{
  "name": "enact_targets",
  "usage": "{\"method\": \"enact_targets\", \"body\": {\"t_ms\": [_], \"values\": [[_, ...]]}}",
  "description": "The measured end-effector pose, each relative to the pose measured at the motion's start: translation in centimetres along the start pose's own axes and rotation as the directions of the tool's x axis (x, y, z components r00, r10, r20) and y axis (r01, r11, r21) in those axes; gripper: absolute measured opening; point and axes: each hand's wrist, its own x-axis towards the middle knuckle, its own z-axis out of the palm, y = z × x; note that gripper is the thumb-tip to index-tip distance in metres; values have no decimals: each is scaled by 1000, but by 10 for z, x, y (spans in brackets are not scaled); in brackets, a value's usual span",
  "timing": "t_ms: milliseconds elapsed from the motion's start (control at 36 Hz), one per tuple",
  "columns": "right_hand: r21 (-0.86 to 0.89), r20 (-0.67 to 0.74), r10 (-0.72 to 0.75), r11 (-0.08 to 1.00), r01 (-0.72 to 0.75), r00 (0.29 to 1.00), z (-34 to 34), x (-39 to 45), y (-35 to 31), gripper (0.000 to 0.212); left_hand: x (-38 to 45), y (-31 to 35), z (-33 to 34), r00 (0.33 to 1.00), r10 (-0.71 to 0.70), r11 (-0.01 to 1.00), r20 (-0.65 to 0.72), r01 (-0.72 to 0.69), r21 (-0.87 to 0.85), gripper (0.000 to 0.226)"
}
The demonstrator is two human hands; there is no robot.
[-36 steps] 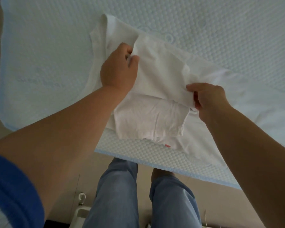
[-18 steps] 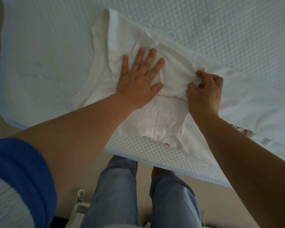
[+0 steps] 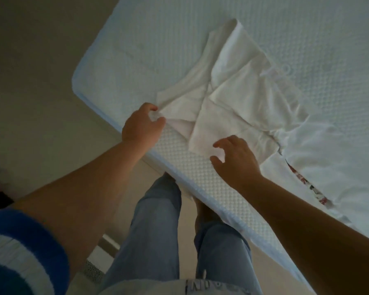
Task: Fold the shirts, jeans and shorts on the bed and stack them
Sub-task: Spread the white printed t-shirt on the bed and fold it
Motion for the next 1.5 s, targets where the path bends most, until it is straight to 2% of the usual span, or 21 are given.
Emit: {"method": "enact_targets", "body": {"t_ms": [83, 222, 333, 417, 472, 500, 556, 611, 694, 778, 833, 889, 944, 972, 1028, 1111, 1250, 1361, 1500], "values": [[-118, 36, -33, 992, 37, 999, 14, -3, -4, 43, 5, -15, -2, 986, -14, 987, 164, 40, -155, 33], [-236, 14, 19, 972, -15, 1000, 37, 9, -4, 54, 22, -19, 6, 954, 24, 986, 299, 26, -162, 22], [-192, -74, 76, 977, -89, 994, 43, 18, -9, 36, 37, -24, 3, 941, 43, 973, 335, 37, -229, 28], [-110, -91, 106, 987, -115, 990, 39, 19, -11, 20, 46, -27, -7, 901, 31, 902, 433, 162, -401, 19], [-74, -65, 90, 993, -94, 994, 38, 18, -13, 17, 52, -31, -14, 893, 18, 870, 449, 207, -447, 17], [-67, -45, 74, 995, -77, 996, 39, 17, -15, 17, 54, -34, -16, 902, 8, 892, 432, 189, -411, 19], [-71, 20, 60, 996, -59, 998, 42, 19, -18, 18, 57, -41, -15, 933, 21, 970, 361, 68, -232, 22], [-81, 80, 84, 994, -77, 993, 45, 24, -22, 20, 56, -43, -12, 959, 58, 996, 277, -37, -79, 28], [-13, 97, 141, 990, -140, 985, 42, 35, -31, 21, 50, -40, -9, 980, 81, 997, 182, -76, -32, 28], [117, 40, 126, 985, -130, 991, 32, 44, -42, 28, 43, -38, -11, 993, 116, 992, 13, -116, 58, 26], [223, -9, 139, 966, -134, 990, 24, 52, -49, 30, 35, -35, -12, 968, 229, 973, -107, -223, 64, 21], [290, -70, 193, 943, -165, 979, 20, 68, -53, 23, 24, -28, -11, 906, 400, 914, -135, -405, -5, 16], [274, -103, 212, 945, -177, 972, 18, 86, -57, 26, 18, -23, -2, 837, 546, 837, -37, -547, -18, 15], [248, -107, 204, 953, -172, 973, 17, 93, -59, 32, 18, -22, 3, 822, 568, 823, 52, -568, -8, 21], [207, -135, 188, 965, -158, 973, 16, 104, -62, 41, 23, -26, 12, 844, 510, 854, 167, -520, 24, 24], [142, -180, 155, 981, -131, 971, 14, 110, -66, 54, 32, -30, 14, 902, 412, 910, 127, -414, -13, 18], [18, -240, 63, 998, -60, 969, 2, 118, -72, 44, 35, -29, 9, 937, 334, 942, 101, -329, -67, 20], [-188, -184, 95, 973, -130, 978, -10, 139, -72, 36, 40, -38, 3, 990, 138, 979, 15, -134, -152, 27], [-258, -149, 90, 958, -126, 985, -19, 154, -72, 22, 41, -48, -5, 990, 141, 972, -9, -141, -186, 25]]}}
